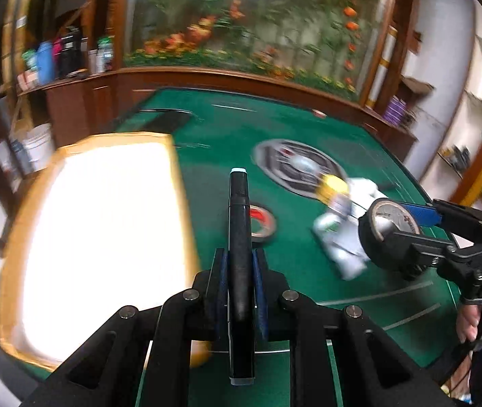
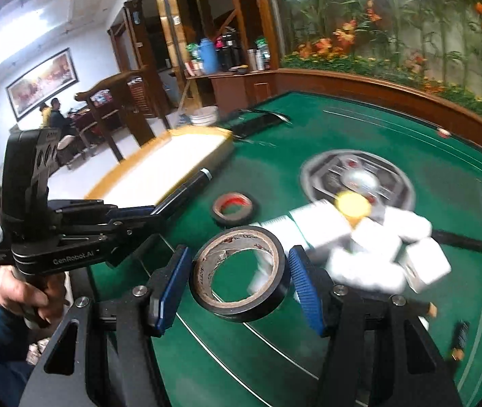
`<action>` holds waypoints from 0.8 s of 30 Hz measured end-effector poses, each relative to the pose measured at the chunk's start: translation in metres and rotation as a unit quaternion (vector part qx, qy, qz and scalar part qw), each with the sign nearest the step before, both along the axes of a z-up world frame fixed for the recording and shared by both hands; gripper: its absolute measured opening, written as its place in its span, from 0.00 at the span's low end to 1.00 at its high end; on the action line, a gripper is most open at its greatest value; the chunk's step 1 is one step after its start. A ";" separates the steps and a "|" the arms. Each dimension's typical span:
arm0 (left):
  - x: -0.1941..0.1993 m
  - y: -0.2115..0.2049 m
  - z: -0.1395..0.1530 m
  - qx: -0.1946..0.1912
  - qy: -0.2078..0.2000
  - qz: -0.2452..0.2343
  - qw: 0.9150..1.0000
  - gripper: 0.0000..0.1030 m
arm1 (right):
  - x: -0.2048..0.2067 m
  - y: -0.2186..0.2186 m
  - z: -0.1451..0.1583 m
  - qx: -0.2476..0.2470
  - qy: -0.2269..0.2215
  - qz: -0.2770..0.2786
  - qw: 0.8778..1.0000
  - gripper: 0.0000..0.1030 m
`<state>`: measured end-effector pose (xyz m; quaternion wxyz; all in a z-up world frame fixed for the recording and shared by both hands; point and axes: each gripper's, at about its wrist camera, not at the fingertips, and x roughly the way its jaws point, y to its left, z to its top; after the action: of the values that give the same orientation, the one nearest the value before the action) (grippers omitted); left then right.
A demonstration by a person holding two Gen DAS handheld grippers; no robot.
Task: Organize rigid objects
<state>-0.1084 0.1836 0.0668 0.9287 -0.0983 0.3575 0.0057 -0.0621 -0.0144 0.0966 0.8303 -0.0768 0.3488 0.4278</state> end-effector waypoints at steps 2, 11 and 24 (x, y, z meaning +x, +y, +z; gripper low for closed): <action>-0.005 0.022 -0.001 0.000 -0.001 0.028 1.000 0.15 | 0.003 0.024 0.005 0.007 0.006 0.011 1.000 0.58; -0.010 0.093 -0.031 -0.006 0.032 0.110 0.993 0.15 | 0.016 0.158 -0.004 -0.005 0.072 0.077 0.994 0.58; -0.009 0.111 -0.059 0.020 0.063 0.140 0.988 0.15 | 0.027 0.240 -0.055 -0.087 0.113 0.060 0.988 0.58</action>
<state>-0.1178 0.2948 0.0074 0.8962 -0.1284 0.3976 0.1491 -0.0356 0.2260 0.0412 0.7485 -0.1211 0.4708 0.4511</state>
